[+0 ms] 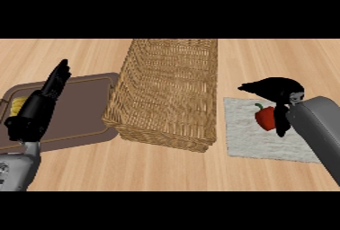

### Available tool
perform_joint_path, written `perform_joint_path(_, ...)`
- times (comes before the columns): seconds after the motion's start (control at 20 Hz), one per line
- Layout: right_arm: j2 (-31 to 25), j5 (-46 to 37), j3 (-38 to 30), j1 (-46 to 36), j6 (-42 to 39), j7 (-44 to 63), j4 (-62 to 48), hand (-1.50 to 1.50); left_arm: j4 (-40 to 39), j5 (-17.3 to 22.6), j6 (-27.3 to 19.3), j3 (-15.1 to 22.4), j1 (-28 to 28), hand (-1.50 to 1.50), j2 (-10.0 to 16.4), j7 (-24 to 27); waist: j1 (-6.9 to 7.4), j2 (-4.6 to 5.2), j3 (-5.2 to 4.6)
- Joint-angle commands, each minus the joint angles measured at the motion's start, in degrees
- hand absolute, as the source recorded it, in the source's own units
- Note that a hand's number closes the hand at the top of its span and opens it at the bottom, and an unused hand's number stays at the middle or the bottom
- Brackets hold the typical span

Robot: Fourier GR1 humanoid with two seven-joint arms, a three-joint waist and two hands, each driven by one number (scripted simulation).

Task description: Pick the bell pepper from the placemat and place it in the basket

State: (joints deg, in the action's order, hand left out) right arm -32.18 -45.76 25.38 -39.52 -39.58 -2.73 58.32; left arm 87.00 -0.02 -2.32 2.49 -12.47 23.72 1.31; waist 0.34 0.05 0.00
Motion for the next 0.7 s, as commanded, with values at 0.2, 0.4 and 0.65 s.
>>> perform_joint_path(0.2,-1.45,-4.03,-4.43,1.98,0.22,-6.27,-2.29,-1.50,0.38,-1.89,1.49,-1.72,0.25,0.00,-2.19,-0.97,-0.14,-0.03,0.01)
perform_joint_path(0.4,1.61,-6.33,-6.15,4.36,-0.66,-3.17,0.92,-1.50,-0.01,-4.16,1.41,-1.55,-1.32,0.00,-4.24,-1.75,-0.35,-0.07,0.00)
perform_joint_path(0.65,2.84,-9.66,-7.00,5.28,-0.44,-4.40,-0.52,-1.50,-0.41,-5.39,3.32,-2.71,0.39,0.00,-4.39,0.54,-0.29,-0.06,0.00)
